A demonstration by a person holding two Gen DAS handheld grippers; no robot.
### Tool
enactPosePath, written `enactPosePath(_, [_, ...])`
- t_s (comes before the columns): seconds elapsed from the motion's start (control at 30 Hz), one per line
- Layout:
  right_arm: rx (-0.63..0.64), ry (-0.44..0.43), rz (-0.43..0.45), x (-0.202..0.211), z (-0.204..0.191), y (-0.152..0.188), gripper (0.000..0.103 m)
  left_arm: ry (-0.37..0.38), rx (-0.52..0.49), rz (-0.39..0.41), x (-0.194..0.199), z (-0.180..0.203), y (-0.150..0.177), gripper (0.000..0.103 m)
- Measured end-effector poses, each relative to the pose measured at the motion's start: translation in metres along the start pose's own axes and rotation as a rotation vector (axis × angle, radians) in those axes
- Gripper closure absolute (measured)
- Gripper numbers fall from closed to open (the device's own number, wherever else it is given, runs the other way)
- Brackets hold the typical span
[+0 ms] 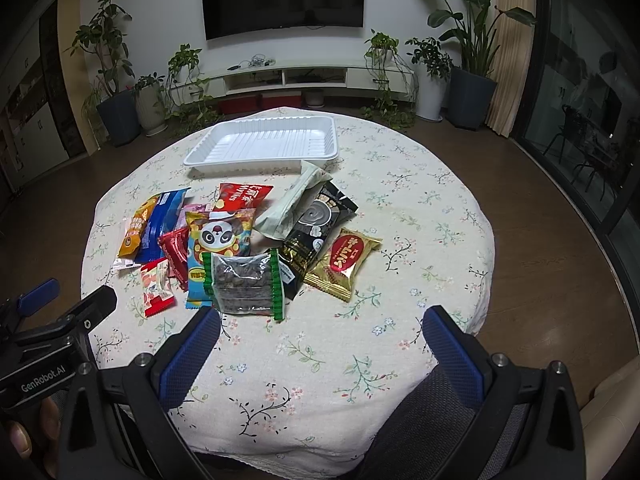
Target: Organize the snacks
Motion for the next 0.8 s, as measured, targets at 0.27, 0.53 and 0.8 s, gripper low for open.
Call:
enactPosePath(0.27, [0.001,0.001,0.0,0.0002,0.0004,-0.0002,0.0,0.0,0.0,-0.001,-0.0001,0.0002,-0.0002,0.0])
enactPosePath(0.53, [0.001,0.001,-0.001,0.0001,0.0005,0.0001,0.0,0.0,0.001,-0.001,-0.0009,-0.0001,0.0022,0.0])
enactPosePath(0.8, [0.002,0.002,-0.003,0.0002,-0.0002,0.0018,0.0,0.0,0.001,-0.002,-0.001,0.0001,0.0017,0.0])
Point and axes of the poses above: each gripper's, at about its wrist camera, not at the fingertips, and x roughly against the way its jaws point, z to its right, y to its underside, the point moved 4 cm from there along -x, roughly the way its jaws point, and after that the axes turned 11 degrees about -x, right-handed, at the moved point
